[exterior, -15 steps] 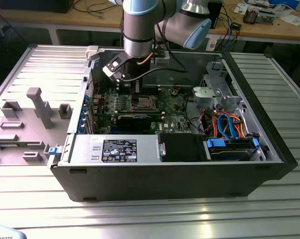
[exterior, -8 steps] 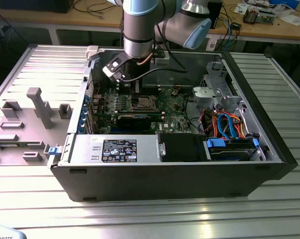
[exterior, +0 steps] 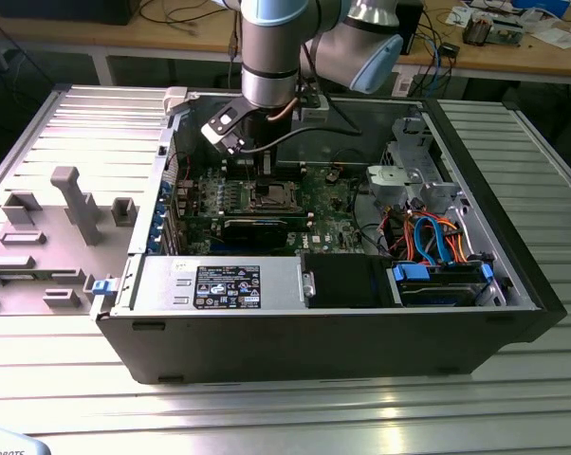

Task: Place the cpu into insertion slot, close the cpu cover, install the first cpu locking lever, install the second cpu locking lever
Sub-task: 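Close the cpu cover, then install the first cpu locking lever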

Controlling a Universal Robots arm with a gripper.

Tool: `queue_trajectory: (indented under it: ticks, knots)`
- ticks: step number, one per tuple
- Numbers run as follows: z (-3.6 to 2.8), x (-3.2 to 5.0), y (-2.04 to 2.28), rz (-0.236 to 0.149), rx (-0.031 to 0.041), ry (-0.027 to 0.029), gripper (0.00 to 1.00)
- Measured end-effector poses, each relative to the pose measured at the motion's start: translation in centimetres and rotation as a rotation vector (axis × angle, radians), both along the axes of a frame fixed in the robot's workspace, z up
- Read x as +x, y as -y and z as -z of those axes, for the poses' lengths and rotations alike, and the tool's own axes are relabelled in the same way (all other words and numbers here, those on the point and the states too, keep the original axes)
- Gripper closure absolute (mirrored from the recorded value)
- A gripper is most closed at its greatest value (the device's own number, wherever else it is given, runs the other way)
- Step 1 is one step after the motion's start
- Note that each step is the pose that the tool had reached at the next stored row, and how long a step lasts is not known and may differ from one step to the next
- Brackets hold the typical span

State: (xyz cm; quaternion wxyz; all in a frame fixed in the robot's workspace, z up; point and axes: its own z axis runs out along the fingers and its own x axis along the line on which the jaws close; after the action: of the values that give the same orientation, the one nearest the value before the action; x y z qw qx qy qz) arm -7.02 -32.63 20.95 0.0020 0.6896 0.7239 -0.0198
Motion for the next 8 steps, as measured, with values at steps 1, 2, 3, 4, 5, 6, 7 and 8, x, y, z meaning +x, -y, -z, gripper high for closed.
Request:
queue_trajectory:
  ticks: [1, 2, 3, 4, 5, 6, 7, 8]
  knots:
    - [0.00, 0.39, -0.01, 0.000, -0.0007, 0.0000, 0.89]
    - [0.00, 0.70, -0.02, 0.000, -0.0011, -0.0001, 0.89]
    - [0.01, 1.21, -0.04, 0.000, -0.0014, -0.0001, 0.89]
    - [0.01, 1.51, -0.06, 0.000, -0.0018, -0.0002, 0.89]
    - [0.01, 1.63, -0.07, 0.000, -0.0022, -0.0002, 0.89]
    - [0.00, 1.63, -0.06, 0.000, -0.0024, -0.0003, 0.89]
    - [0.00, 1.64, -0.06, 0.000, -0.0024, -0.0003, 0.89]
    - [0.00, 1.66, -0.07, 0.000, -0.0025, -0.0003, 0.89]
